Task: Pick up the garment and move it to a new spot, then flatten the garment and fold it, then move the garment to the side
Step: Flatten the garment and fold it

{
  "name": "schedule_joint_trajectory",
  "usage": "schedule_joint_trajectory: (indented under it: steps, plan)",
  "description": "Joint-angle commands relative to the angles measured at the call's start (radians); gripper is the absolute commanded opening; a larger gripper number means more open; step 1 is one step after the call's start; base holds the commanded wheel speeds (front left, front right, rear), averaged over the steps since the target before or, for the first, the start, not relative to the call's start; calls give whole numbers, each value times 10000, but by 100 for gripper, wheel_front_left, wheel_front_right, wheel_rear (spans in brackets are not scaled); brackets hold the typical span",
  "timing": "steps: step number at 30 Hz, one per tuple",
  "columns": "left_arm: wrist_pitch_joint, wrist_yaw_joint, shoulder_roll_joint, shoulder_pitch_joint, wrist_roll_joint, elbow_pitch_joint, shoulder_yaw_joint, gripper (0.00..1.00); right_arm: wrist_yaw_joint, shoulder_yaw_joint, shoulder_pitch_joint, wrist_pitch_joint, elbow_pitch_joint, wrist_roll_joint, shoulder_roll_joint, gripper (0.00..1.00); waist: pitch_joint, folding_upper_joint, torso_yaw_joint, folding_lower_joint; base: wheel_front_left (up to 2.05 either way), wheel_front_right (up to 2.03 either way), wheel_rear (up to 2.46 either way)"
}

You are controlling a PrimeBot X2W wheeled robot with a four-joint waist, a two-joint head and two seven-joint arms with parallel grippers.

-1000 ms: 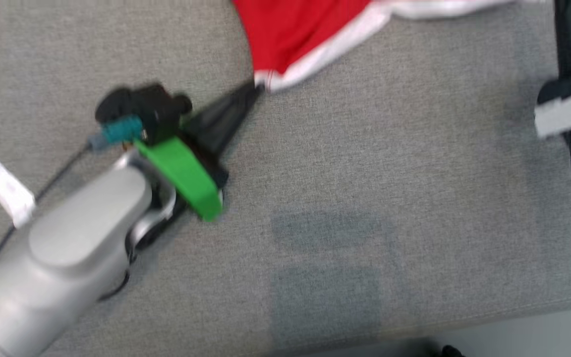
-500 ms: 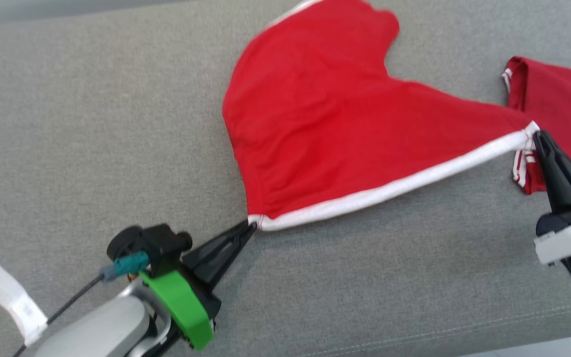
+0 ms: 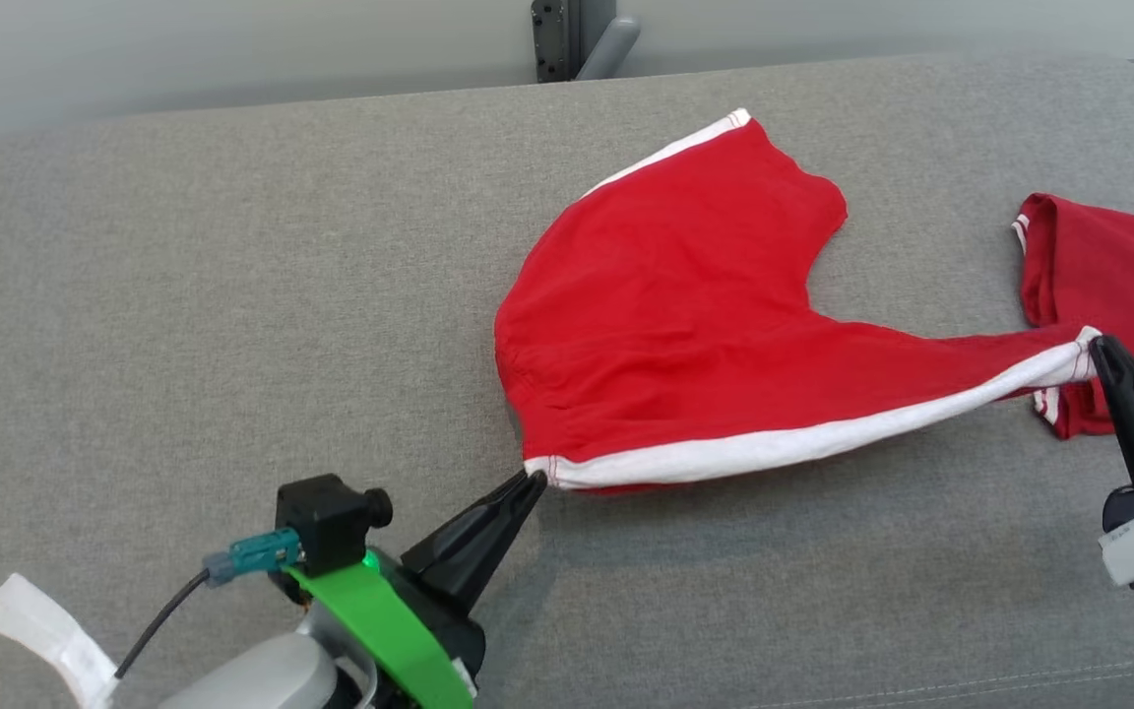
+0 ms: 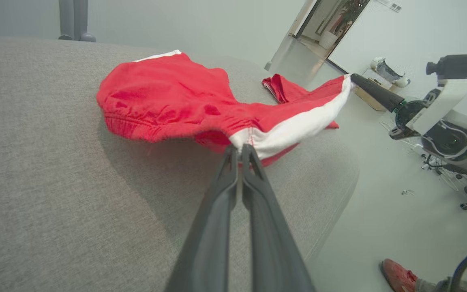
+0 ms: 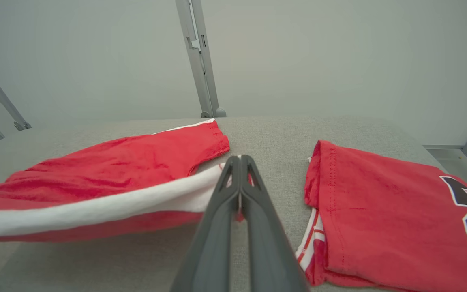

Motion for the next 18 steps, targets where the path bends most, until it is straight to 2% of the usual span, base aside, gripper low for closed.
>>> schedule_joint_trajectory:
  steps: [1,7,10,11,18]
  plan:
    - [-50,-109,-286,-55,-368,197,163,0,-4,81,-360,228,161,18,-29,0,205,0,211,1,0,0,0]
    - [208,-528,-1734,-790,-2194,1284,741,0,-4,719,-2619,1290,1203,8,-106,0,906,0,473,1,0,0,0]
    - [227,-606,-2361,-1270,-2989,1803,1142,0,-4,1052,-4036,1563,1926,-79,-141,0,1351,0,661,1,0,0,0]
    - [196,-638,-2699,-1547,-3446,2148,1487,0,-4,1386,-4999,1703,2386,-154,-143,0,1672,0,783,1,0,0,0]
    - [4,-645,-3569,-2422,-4186,3172,2528,0,-4,2540,-7789,1762,4231,20,-139,0,2656,0,1404,1,0,0,0]
